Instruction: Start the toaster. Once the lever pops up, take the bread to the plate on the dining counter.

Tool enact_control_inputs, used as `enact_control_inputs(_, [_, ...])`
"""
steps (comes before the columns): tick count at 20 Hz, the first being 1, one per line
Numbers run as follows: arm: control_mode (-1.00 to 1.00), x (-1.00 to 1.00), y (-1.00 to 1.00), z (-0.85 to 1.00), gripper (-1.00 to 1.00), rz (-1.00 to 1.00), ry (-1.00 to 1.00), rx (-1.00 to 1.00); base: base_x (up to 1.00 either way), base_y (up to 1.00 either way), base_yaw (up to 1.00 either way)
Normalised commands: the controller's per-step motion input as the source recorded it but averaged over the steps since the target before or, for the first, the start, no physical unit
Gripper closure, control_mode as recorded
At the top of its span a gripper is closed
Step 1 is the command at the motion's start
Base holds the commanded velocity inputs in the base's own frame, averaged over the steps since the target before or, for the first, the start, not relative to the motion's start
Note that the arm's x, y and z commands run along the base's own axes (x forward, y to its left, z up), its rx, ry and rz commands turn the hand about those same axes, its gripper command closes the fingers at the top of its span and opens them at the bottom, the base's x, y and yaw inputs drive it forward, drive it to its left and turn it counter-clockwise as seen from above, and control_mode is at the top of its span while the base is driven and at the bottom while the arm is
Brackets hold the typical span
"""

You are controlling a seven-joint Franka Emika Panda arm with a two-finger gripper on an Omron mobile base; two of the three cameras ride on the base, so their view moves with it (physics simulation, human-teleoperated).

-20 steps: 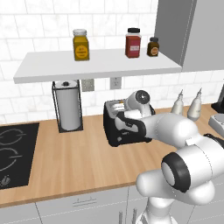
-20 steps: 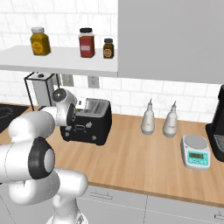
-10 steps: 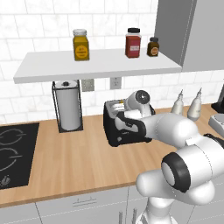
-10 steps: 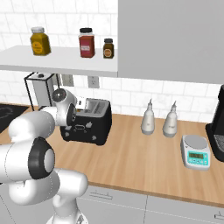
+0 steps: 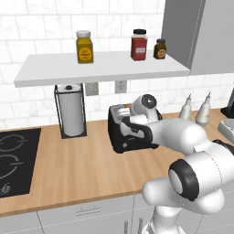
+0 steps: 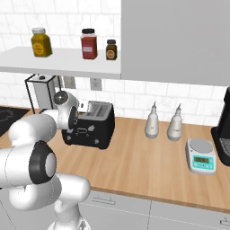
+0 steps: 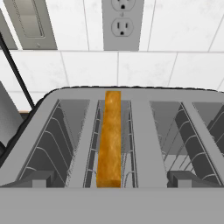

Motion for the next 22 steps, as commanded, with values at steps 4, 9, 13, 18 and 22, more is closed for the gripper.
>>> enact_control_inputs(4, [-1.00, 0.00, 0.00, 0.00, -1.00, 0.00, 0.00, 0.00, 0.00, 0.00, 0.00])
enact_control_inputs(9, [-1.00, 0.00, 0.00, 0.00, -1.00, 0.00, 0.00, 0.00, 0.00, 0.00, 0.00])
enact_control_inputs(13, [-1.00, 0.00, 0.00, 0.00, -1.00, 0.00, 0.00, 0.00, 0.00, 0.00, 0.00])
enact_control_inputs(18, [-1.00, 0.00, 0.00, 0.00, -1.00, 0.00, 0.00, 0.00, 0.00, 0.00, 0.00])
enact_control_inputs(22, [-1.00, 0.00, 0.00, 0.00, -1.00, 0.00, 0.00, 0.00, 0.00, 0.00, 0.00])
